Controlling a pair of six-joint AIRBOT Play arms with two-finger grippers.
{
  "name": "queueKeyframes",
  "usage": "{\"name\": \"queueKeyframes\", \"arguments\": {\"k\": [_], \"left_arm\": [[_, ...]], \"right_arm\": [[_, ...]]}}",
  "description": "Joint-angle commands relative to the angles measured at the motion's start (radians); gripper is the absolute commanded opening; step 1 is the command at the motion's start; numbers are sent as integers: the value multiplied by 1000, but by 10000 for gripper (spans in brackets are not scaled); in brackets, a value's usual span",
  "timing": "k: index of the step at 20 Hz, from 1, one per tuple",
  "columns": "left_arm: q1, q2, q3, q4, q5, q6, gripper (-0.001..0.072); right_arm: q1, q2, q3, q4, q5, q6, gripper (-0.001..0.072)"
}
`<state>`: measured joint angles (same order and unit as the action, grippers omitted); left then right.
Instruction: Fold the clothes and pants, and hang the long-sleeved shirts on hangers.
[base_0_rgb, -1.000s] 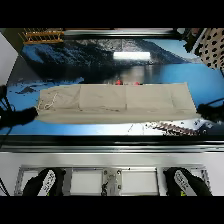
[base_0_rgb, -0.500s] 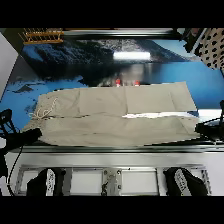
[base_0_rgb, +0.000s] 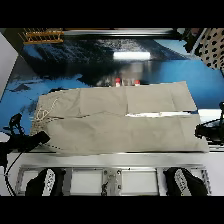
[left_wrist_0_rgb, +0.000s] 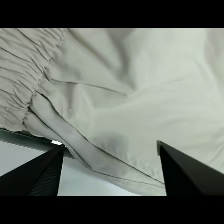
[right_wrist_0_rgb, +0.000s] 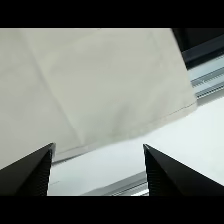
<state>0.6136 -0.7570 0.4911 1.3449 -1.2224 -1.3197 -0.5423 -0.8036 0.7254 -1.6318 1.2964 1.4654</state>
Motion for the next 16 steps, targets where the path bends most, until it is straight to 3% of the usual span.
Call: {"name": "queueKeyframes", "arguments": {"k": [1, 7, 9, 14, 16], "left_arm": [[1, -43, 81, 0, -44, -50, 624], [1, 74, 294, -6, -43, -64, 624], [0, 73, 348, -10, -24, -32, 624], [-37, -131, 476, -9, -19, 13, 624], [-82, -243, 528, -3, 17, 81, 624]], "right_arm": [[0, 2, 24, -60, 11, 22, 602], [2, 24, 101, -50, 10, 53, 603], [2, 21, 101, -23, 6, 53, 602], [2, 21, 101, 6, -9, 53, 602], [2, 21, 101, 6, -9, 53, 602]]}}
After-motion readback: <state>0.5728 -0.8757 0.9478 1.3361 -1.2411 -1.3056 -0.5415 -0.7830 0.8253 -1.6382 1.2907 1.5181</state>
